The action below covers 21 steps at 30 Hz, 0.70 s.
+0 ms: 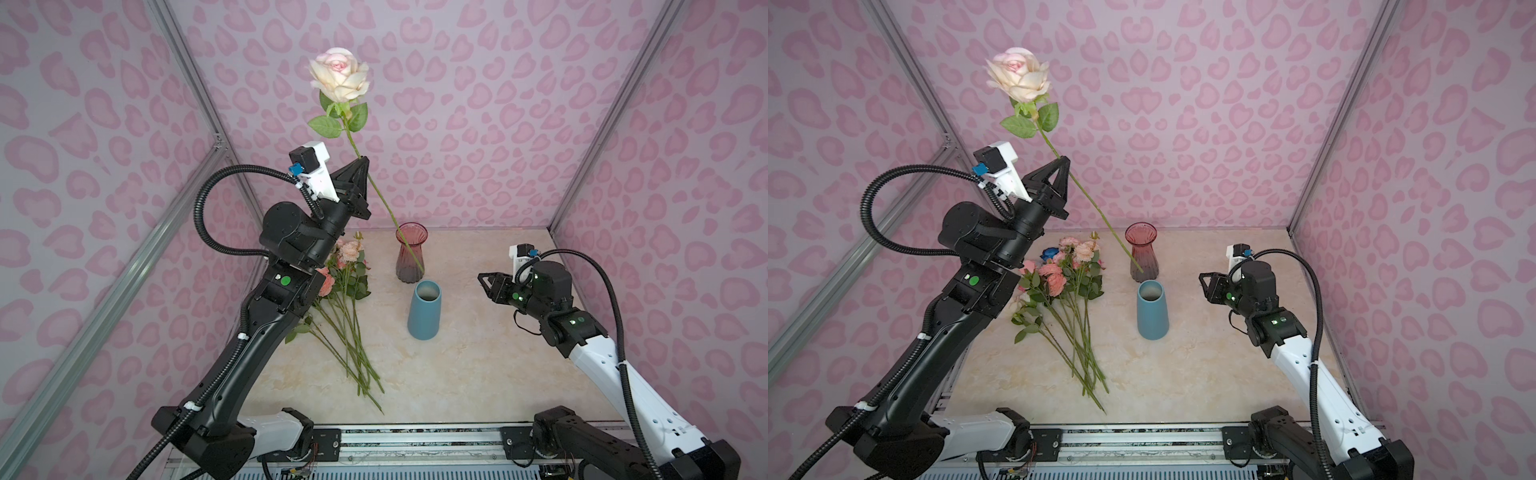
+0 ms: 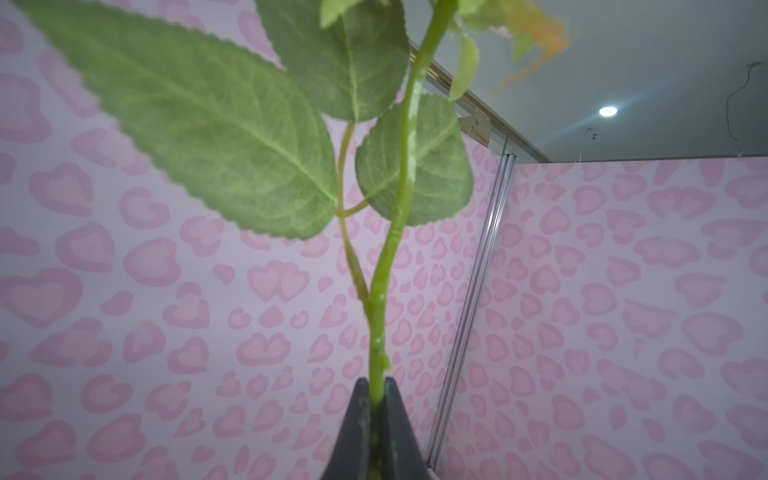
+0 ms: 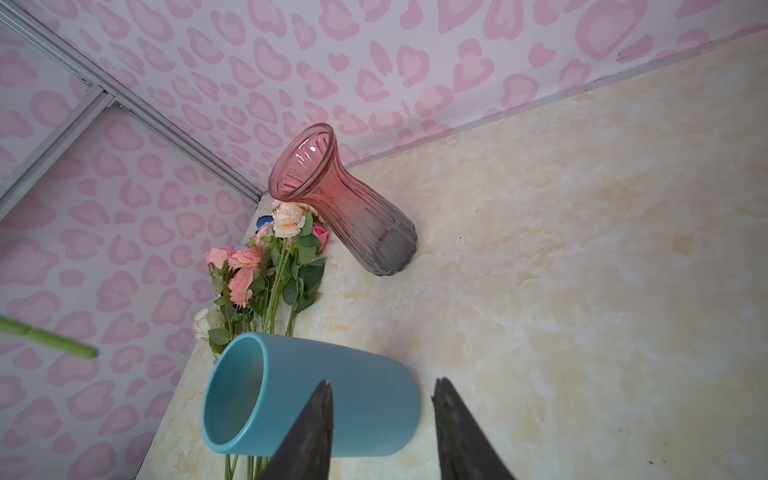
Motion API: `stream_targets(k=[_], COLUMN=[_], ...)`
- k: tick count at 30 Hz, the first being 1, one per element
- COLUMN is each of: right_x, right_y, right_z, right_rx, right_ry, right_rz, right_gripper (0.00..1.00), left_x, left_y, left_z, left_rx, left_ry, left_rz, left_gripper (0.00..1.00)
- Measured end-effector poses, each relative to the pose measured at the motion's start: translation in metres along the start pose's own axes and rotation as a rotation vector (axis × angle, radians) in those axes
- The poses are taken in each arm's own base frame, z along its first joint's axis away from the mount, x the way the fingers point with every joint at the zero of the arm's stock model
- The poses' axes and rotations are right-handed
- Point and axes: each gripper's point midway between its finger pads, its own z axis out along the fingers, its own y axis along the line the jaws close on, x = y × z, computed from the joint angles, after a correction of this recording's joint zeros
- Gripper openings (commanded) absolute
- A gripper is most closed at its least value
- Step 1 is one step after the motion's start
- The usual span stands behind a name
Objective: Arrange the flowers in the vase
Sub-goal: 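Grasp one peach rose stem with the left gripper and lift it toward the teal cup, then lower the peach rose stem into the teal cup and open the left gripper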
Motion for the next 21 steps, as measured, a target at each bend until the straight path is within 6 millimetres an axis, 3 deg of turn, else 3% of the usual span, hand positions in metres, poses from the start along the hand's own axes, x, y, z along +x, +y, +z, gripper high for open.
stream_targets(k=[5, 11, 17, 21], right_x=[0.0, 0.011, 0.023, 0.035], right_y=[0.0, -0.007, -0.014, -0.019], right_z=[-0.003, 0.001, 0.003, 0.007], right_rx=[0.0, 0.012, 0.022, 0.025], right_ry=[-0.008, 0.017, 0.043, 0.072], right_rz=[-0.01, -0.006, 0.001, 0.012], right_gripper=[0.42, 0.43, 0.44, 0.48], left_x=[0.041, 0.087, 0.142, 0.193], left_y=[-0.008, -0.002, -0.006, -0.011], left_z=[0.015, 0.02, 0.013, 0.002], left_rx=[0.016, -0.01, -0.005, -0.001], left_ry=[0.077, 0.16, 0.251, 0.35], left_rz=[0.013, 0.028, 0.03, 0.023], left_gripper=[0.03, 0.03, 0.03, 0.05])
